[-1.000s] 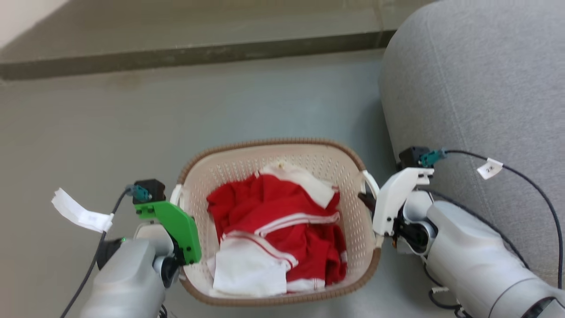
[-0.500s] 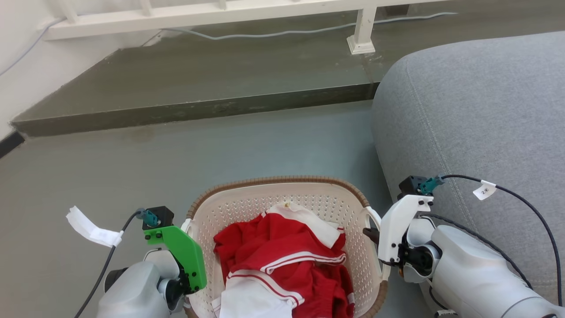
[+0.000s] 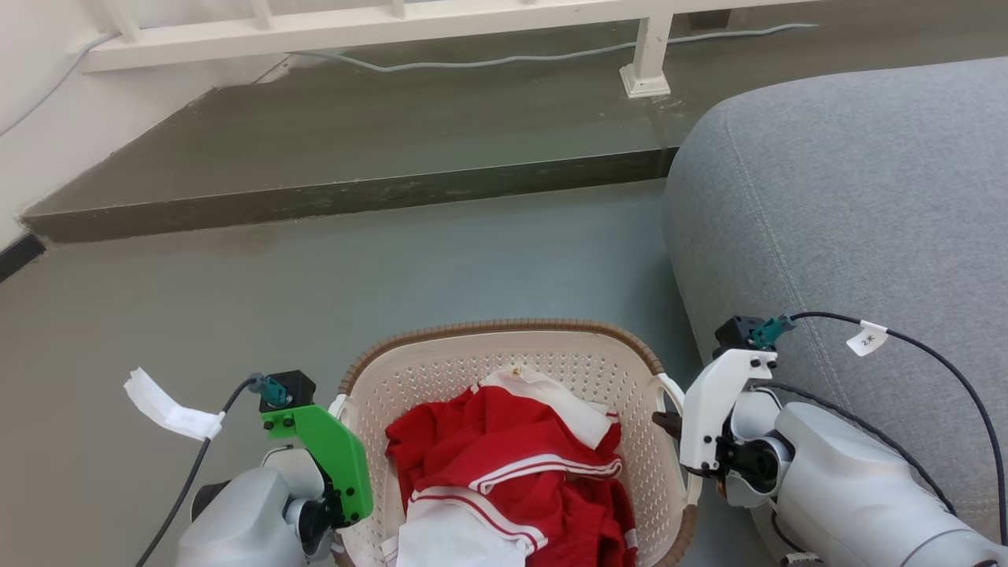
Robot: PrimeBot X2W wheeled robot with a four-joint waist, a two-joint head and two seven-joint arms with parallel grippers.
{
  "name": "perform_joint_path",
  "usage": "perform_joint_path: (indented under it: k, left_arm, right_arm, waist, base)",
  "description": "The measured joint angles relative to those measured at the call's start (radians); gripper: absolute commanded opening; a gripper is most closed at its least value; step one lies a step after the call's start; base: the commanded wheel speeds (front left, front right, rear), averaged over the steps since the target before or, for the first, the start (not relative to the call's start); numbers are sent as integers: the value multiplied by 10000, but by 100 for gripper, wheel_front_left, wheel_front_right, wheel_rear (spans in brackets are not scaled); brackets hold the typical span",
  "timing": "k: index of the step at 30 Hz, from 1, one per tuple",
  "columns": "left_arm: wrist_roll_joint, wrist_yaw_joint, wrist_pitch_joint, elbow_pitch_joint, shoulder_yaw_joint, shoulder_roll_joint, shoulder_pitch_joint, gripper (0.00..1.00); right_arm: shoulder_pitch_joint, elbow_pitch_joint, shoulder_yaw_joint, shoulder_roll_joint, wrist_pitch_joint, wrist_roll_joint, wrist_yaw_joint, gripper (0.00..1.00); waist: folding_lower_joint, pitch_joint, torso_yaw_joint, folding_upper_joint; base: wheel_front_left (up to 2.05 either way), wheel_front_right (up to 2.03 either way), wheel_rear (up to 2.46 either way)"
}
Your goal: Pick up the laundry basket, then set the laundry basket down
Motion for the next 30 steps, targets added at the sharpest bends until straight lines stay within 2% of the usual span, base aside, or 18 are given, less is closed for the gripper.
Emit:
perform_joint_path:
  k: [21,30]
  left_arm:
    - [-194,167,-42,-63,-316,6,-2,0]
    - [-267,355,-441,-244,-347,12,-327,0]
  right_arm:
    - [-14,-121,326,-128,-19,98,0,0]
    - [-432,-349,384,-318,-439,96,0,0]
  waist:
    - [0,182,-8,0]
    - [1,730,9,0]
  base:
    - [0,0,0]
    - [0,0,0]
